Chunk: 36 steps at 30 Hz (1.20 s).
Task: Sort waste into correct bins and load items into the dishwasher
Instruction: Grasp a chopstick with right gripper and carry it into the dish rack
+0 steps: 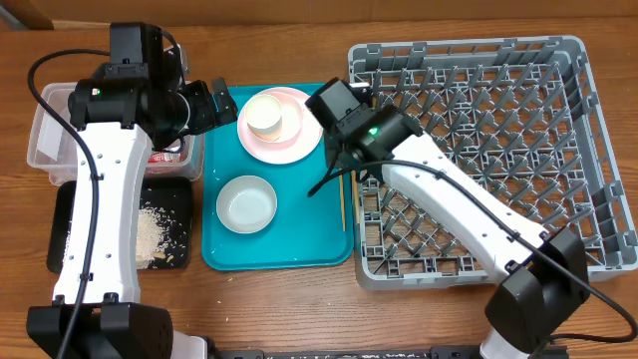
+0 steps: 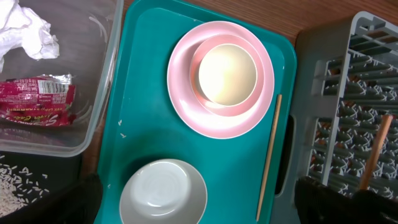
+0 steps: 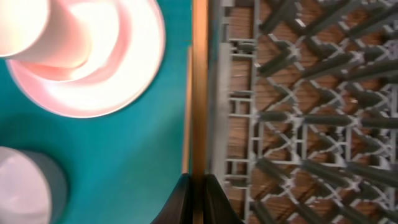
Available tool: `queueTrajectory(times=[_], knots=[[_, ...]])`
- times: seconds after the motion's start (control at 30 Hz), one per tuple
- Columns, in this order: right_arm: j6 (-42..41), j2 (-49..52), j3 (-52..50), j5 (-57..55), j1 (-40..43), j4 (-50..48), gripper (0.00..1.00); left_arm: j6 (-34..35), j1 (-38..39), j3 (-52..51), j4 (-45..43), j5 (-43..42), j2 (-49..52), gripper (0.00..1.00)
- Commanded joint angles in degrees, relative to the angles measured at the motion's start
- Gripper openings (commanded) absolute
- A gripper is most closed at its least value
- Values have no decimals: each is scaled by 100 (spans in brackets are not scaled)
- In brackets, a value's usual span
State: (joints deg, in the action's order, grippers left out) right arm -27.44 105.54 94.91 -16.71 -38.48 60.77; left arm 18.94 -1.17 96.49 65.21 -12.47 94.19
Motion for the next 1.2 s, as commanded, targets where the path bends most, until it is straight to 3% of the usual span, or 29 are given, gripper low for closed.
queueTrajectory(times=[0.0,0.4,0.9,1.17], knots=[[72,-74,66,-229,188,52,4,-72,7,74,15,-50,33,100],[240,-63,-245,-229,610,63,4,-72,7,74,15,-50,33,100],[238,-61,-1316,-177,894,-964,4,-72,11,74,15,-50,33,100],[240,-61,-1360,-168,894,-1019,6,-72,11,74,15,-50,33,100]])
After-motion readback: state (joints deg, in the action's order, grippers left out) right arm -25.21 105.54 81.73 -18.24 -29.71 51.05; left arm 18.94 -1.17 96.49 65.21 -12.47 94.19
